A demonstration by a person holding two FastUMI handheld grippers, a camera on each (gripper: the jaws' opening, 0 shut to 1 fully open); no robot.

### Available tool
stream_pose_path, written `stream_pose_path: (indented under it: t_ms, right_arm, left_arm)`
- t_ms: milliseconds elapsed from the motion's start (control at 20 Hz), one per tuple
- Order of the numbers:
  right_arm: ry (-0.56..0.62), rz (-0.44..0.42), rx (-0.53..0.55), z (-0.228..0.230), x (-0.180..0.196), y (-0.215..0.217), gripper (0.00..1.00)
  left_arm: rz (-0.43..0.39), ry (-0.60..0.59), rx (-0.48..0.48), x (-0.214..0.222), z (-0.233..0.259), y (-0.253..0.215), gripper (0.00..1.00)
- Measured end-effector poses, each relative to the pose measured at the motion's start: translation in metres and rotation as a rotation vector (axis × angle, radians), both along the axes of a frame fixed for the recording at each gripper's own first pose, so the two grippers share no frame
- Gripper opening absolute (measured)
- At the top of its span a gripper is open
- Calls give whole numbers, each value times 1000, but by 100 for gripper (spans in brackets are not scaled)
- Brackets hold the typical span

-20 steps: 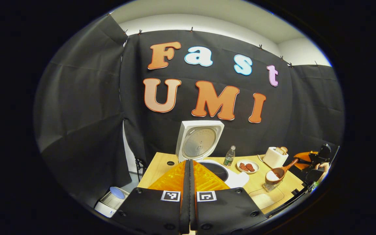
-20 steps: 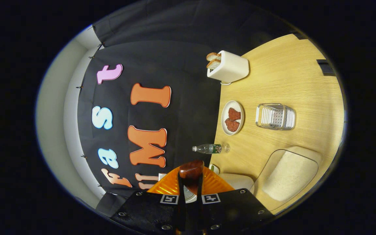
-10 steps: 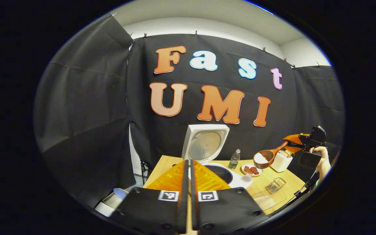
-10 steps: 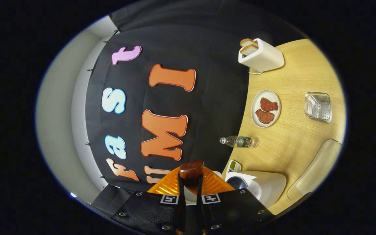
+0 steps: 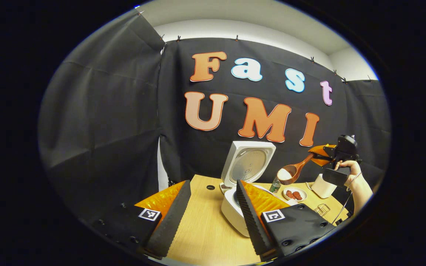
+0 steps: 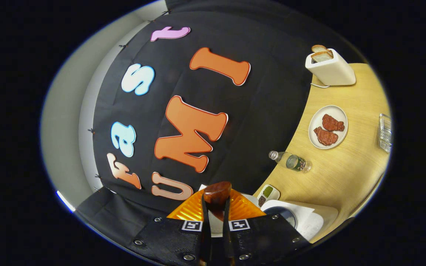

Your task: Close the left gripper, press the button to open the rice cooker; take a wooden spoon from the chopstick holder with the right hand, scoop a spoonful of rice and pour it into the rice cooker, then put the wooden spoon back into the chopstick holder.

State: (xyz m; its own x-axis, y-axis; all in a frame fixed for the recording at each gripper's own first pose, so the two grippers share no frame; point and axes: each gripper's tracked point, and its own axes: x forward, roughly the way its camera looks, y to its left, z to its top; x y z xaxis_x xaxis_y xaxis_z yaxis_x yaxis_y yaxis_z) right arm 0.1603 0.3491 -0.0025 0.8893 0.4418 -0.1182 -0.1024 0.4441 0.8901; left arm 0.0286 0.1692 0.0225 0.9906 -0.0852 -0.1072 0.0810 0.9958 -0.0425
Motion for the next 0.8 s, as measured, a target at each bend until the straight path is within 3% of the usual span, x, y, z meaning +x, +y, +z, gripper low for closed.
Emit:
stream_pose_path:
  t_ms: [150,200,350,450,500,800]
  right_arm:
    - [-24,10,-67,-5,8,16,11]
    - [-30,13,-87,-5,9,20,12]
    - [-62,17,-148,-4,14,28,11]
    - [-86,17,-184,-1,14,31,11]
    - [-99,20,-199,0,15,33,11]
    - [-138,33,-261,3,17,36,12]
  left_arm:
    - [22,-5,20,4,2,10,89]
    - [28,-7,23,5,2,11,85]
    - [39,-6,22,8,1,15,85]
    - [46,-13,26,10,2,19,88]
    - [52,-17,29,11,1,21,100]
    - [67,-31,33,12,5,22,100]
